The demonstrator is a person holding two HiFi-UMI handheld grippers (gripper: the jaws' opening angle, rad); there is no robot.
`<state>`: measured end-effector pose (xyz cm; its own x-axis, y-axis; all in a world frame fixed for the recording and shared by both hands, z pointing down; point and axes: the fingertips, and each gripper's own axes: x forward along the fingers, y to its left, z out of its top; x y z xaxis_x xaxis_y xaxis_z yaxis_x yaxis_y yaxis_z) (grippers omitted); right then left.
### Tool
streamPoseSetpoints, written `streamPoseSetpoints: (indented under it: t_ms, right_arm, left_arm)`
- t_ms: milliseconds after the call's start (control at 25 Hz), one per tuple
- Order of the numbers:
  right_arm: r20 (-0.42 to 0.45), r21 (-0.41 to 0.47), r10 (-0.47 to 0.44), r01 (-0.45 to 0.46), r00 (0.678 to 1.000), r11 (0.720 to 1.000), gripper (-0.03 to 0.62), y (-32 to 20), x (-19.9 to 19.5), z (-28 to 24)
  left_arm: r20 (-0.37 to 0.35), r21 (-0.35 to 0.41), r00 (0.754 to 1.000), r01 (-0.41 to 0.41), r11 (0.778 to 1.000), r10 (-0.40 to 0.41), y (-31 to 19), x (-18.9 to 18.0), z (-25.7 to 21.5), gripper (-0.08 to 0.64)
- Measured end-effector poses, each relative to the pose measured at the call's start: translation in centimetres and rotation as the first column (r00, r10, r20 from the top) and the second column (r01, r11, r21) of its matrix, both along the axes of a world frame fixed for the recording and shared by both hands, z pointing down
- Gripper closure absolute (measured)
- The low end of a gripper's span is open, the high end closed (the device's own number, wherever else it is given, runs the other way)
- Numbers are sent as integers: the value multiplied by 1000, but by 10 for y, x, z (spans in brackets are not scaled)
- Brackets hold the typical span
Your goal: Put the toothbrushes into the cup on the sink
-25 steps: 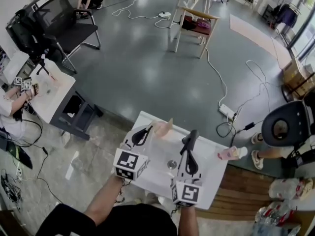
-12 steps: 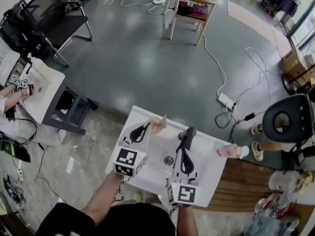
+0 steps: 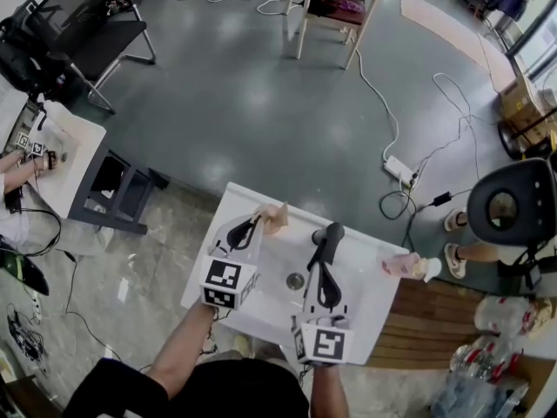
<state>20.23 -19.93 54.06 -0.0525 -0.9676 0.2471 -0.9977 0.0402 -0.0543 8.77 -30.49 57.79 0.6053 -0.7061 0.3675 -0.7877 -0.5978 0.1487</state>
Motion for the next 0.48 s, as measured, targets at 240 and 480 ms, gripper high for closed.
streamPoseSetpoints:
  t_ms: [240,480]
  right_arm:
    - [-1,-16,0,0,1000,1000,592,-2,3,8]
    - [0,-26,2,-2,1000,1000,593,-4,4,12]
  left_arm:
    - [7,-27,1000,9,1000,-9,-2,0,15,555]
    - [6,-20,1000,6,1000,-6,-3,0,18,555]
